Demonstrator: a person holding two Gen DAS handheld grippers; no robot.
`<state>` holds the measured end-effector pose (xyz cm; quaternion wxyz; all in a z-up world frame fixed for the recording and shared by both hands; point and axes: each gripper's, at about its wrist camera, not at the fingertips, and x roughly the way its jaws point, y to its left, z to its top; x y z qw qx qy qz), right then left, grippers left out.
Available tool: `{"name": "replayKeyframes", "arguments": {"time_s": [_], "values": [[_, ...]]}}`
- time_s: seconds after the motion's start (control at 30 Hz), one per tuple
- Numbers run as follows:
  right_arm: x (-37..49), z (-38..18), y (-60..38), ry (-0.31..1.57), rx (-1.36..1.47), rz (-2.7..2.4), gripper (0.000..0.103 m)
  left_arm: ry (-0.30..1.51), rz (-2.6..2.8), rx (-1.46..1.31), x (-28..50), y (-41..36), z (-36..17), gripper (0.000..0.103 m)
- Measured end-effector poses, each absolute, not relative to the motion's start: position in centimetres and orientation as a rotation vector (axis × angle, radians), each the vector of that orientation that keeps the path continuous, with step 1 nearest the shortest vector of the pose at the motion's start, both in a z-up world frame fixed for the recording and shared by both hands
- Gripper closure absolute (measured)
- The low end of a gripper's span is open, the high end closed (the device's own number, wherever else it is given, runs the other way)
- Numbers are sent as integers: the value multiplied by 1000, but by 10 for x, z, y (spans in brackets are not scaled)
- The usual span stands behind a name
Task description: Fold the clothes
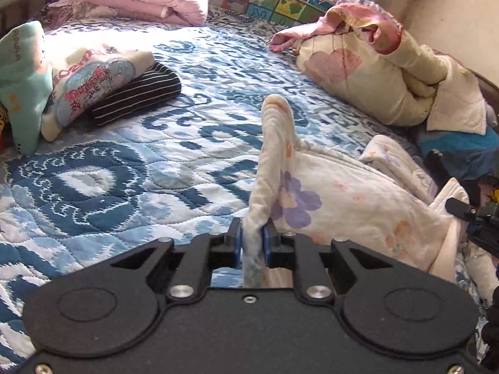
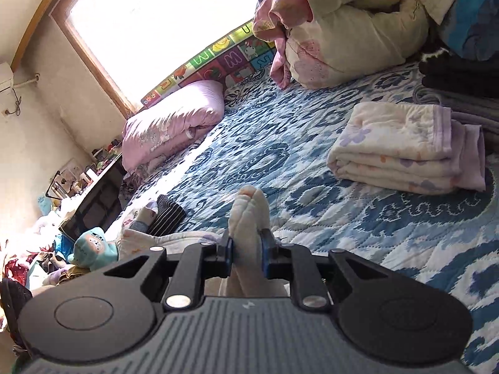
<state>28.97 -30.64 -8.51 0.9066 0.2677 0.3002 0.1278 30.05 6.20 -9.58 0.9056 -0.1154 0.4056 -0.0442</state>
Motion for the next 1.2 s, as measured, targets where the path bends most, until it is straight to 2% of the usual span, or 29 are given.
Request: {"name": "replayKeyframes", "arguments": {"time_s": [0.07,0.1,0.13,0.17,0.23,0.33,0.43,0.57,0.6,0.63,0.67,0.7,0.73,0.77,0.8,0.83,0.87,1.07,1.2], "values": [[303,-96,-315,677,547,198,63,845,-60,-238,292,72,-99,69],[299,-99,-321,672,554,191,63,820,-70,-255,283,78,-96,64],[295,-102,-328,667,561,183,60,795,-79,-272,274,84,-94,52],[287,-104,-333,663,562,169,50,777,-76,-279,264,90,-91,50],[270,-109,-344,667,562,138,39,745,-64,-287,244,104,-86,49],[242,-120,-357,696,572,95,37,747,-61,-356,224,126,-87,46],[211,-136,-368,699,644,71,24,780,-83,-453,219,141,-101,44],[201,-175,-373,775,836,115,24,816,-133,-677,229,154,-127,44],[203,-187,-370,807,867,125,26,837,-153,-719,235,154,-135,44],[203,-194,-368,820,878,124,35,862,-174,-762,241,154,-144,44],[204,-202,-365,831,893,131,50,894,-181,-791,246,152,-153,44],[204,-208,-360,838,906,154,59,906,-189,-790,247,148,-157,47],[203,-210,-353,843,905,169,72,910,-199,-780,246,143,-159,62],[202,-211,-346,846,903,184,75,914,-209,-770,245,138,-161,74],[199,-205,-340,831,880,203,78,891,-209,-726,238,133,-156,76],[196,-200,-335,816,857,223,90,867,-209,-699,230,131,-149,82],[193,-194,-329,800,835,241,95,850,-206,-692,224,132,-145,85],[156,-142,-351,608,858,221,100,711,-38,-515,158,137,-97,86],[131,-126,-377,513,882,166,100,624,64,-239,142,97,-75,86]]}}
